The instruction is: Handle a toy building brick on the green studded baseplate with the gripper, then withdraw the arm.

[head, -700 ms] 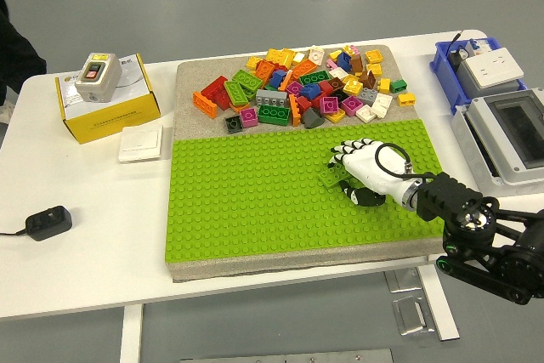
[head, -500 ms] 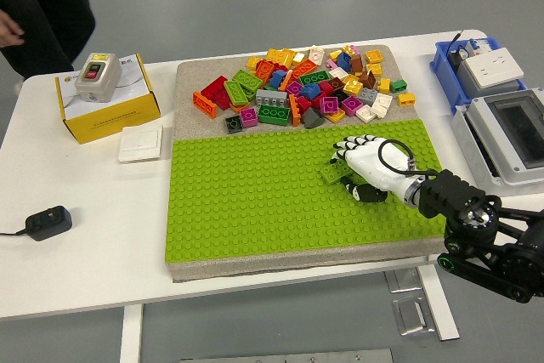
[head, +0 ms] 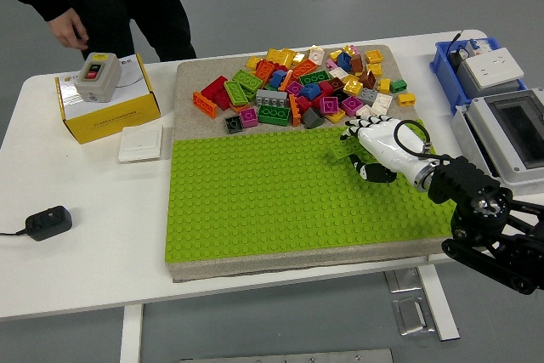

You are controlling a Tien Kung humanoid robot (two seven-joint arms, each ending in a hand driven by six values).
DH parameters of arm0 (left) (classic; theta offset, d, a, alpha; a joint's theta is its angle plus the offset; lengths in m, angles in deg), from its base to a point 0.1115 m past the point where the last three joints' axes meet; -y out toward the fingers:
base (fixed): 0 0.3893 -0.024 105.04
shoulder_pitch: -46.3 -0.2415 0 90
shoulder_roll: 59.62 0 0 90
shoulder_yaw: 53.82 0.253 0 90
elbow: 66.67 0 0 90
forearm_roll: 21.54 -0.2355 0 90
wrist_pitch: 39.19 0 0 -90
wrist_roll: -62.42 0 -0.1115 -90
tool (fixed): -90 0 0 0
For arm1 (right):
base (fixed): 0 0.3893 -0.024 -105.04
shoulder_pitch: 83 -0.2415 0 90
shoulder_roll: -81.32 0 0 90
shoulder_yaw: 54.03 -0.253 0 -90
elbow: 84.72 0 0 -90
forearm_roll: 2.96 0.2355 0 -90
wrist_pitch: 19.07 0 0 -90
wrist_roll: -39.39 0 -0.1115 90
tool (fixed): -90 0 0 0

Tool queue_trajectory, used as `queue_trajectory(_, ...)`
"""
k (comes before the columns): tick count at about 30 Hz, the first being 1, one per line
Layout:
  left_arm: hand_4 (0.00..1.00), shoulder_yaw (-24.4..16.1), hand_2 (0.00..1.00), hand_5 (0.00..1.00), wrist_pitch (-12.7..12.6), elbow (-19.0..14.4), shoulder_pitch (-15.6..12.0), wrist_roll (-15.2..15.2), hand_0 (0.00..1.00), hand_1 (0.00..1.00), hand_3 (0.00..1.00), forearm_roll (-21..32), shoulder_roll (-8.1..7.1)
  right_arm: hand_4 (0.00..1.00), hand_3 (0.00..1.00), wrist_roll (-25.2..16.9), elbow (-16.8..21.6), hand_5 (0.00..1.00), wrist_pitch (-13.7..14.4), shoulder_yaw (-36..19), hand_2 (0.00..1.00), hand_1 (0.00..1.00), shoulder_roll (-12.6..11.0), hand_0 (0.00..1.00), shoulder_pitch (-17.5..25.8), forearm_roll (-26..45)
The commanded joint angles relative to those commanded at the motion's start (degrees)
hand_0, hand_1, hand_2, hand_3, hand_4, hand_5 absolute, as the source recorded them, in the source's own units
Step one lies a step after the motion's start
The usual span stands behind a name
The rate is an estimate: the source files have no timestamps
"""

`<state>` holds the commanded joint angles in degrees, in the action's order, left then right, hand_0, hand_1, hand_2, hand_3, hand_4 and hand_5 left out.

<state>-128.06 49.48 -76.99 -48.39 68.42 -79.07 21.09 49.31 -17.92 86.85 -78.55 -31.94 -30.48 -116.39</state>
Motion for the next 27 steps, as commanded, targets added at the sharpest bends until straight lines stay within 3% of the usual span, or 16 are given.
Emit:
queue_trajectory(12, 0.437, -0.2, 0.679, 0.43, -0.1, 0.0, -0.1, -0.1, 0.686, 0.693, 0.749, -0.2, 0.15, 0.381, 0.485, 0.1, 0.6, 0.245, 0.9, -5.4, 0.909, 0.933, 1.2, 0.854, 3.3, 0.1)
queue_trajectory(19, 0.436, -0.2, 0.678, 0.427, -0.1, 0.0, -0.3, -0.1, 0.686, 0.692, 0.752, -0.3, 0.19, 0.391, 0.485, 0.5, 2.1, 0.255, 1.4, -6.2, 0.908, 0.935, 4.7, 0.854, 5.3, -1.6)
queue_trajectory(27, 0.435, -0.3, 0.678, 0.421, -0.1, 0.0, -0.4, -0.2, 0.686, 0.693, 0.755, -0.4, 0.11, 0.4, 0.484, 1.3, 1.0, 0.258, 1.7, -8.2, 0.909, 0.936, 8.3, 0.855, 7.8, -2.8)
